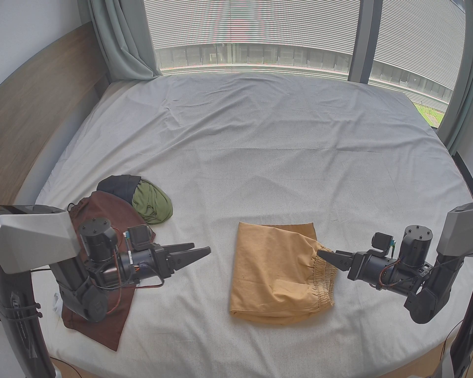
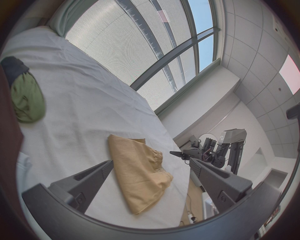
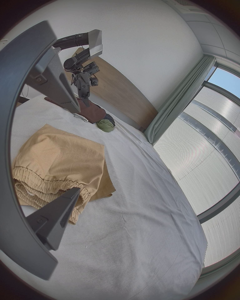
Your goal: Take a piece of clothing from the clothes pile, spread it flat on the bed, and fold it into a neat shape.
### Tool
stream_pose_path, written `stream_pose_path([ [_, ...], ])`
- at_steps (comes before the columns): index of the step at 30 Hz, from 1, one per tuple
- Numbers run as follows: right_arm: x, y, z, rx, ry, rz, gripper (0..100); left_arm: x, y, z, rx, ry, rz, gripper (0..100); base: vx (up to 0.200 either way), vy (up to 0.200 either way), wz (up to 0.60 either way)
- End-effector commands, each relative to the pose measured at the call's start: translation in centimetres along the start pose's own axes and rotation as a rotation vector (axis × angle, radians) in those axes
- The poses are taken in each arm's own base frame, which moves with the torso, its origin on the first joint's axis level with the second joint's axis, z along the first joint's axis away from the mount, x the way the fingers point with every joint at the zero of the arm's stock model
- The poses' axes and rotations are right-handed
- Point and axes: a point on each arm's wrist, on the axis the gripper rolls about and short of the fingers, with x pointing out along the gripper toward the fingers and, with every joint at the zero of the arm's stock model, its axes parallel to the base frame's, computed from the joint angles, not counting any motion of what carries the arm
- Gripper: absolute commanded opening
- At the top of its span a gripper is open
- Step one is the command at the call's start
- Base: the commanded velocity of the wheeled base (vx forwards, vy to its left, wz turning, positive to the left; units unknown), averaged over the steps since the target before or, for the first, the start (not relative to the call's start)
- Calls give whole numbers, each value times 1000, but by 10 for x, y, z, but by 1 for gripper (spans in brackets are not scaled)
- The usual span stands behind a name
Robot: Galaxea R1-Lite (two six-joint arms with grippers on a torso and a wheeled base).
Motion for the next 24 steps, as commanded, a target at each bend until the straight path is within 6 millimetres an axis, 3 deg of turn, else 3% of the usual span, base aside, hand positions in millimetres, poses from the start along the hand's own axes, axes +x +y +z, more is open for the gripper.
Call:
stream_pose_path([
  [1, 4, 2, -7, -1, 27, 9, 100, -32, 3, 8, 54, -29, 62, 100, 0, 0, 0],
  [9, 5, 6, -13, -31, 49, 16, 100, -67, 21, 7, 278, -25, 138, 100, 0, 0, 0],
  [12, 5, 6, -14, -29, 55, 17, 100, -70, 22, 5, 356, -14, 141, 100, 0, 0, 0],
  [13, 6, 5, -16, -26, 61, 14, 100, -77, 23, 1, 536, 13, 139, 100, 0, 0, 0],
  [16, 6, 5, -17, -24, 67, 12, 100, -77, 23, -8, 653, 46, 128, 100, 0, 0, 0],
  [24, 4, 11, -42, -7, 175, 21, 100, -71, 14, -18, 637, 79, 87, 100, 0, 0, 0],
])
